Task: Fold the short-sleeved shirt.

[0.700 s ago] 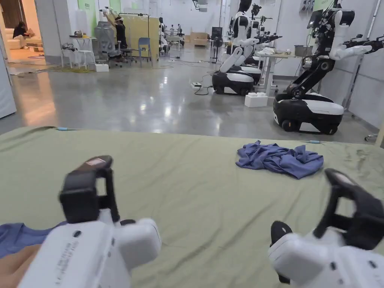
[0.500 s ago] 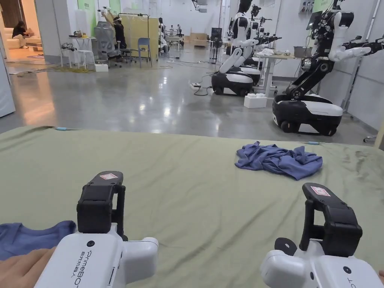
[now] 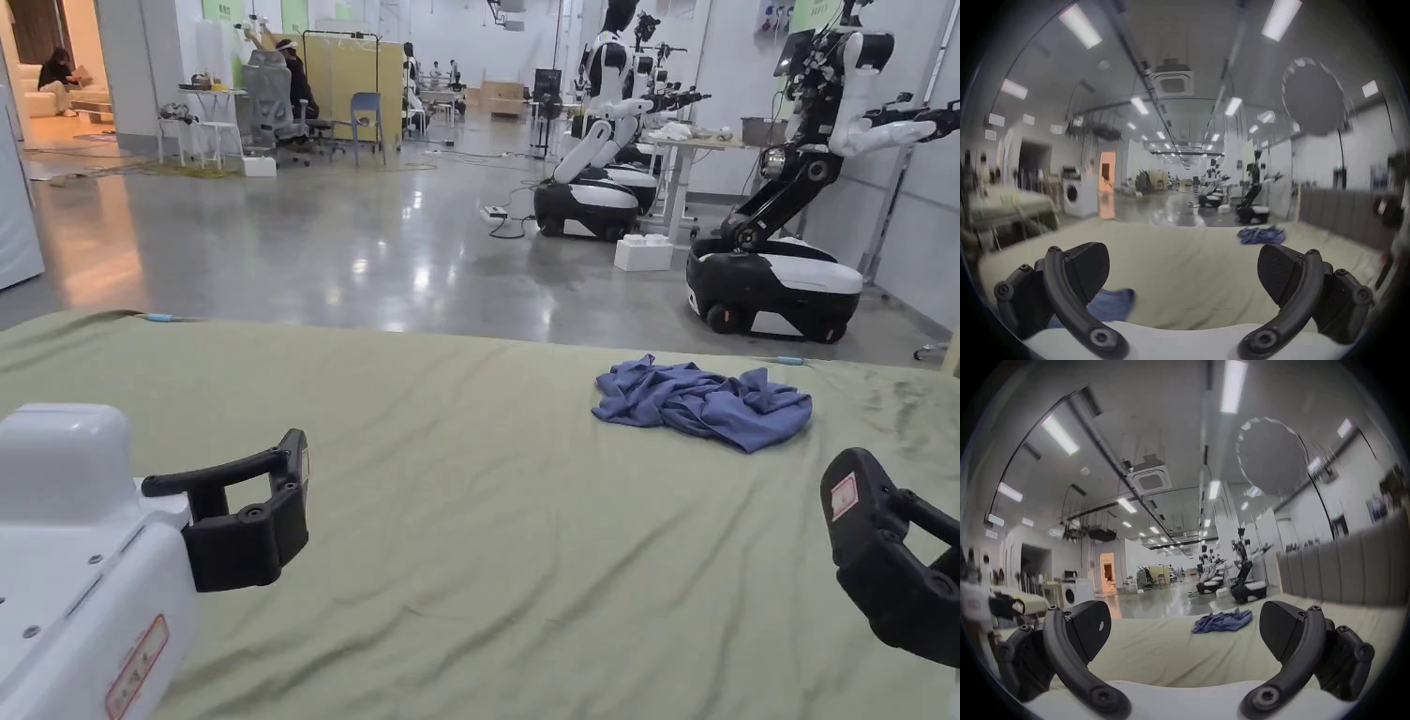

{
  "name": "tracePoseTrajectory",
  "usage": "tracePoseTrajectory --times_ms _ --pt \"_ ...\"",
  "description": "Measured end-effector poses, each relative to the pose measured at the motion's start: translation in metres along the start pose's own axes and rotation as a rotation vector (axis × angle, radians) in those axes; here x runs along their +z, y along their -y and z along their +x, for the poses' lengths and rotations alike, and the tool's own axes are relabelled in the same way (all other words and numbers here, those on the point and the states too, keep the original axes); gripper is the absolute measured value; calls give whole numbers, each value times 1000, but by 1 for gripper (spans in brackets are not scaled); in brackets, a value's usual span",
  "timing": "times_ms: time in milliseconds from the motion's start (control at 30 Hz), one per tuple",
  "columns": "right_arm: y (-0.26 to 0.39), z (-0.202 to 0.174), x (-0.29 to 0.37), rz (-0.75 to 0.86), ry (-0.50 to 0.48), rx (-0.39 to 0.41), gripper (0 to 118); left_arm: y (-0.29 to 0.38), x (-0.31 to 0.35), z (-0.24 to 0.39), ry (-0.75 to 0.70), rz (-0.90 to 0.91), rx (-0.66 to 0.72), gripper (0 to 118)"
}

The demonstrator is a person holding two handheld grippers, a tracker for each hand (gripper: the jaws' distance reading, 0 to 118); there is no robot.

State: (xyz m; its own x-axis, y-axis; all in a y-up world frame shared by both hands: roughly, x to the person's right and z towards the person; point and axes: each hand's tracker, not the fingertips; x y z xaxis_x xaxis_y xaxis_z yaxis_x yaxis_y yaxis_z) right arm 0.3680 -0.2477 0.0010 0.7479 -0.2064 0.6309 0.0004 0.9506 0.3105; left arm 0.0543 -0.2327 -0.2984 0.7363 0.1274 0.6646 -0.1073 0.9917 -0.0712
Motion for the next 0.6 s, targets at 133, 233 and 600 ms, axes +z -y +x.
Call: tracePoseTrajectory --times_ms 133,233,600 --pt "10 -1 -3 -39 83 194 118 15 -2 -3 -4 -111 -25 118" --pt "14 0 -2 -84 41 205 118 22 0 4 -20 -91 -130 118" --pt "14 -26 -3 -78 33 191 118 19 1 23 2 -57 -175 118"
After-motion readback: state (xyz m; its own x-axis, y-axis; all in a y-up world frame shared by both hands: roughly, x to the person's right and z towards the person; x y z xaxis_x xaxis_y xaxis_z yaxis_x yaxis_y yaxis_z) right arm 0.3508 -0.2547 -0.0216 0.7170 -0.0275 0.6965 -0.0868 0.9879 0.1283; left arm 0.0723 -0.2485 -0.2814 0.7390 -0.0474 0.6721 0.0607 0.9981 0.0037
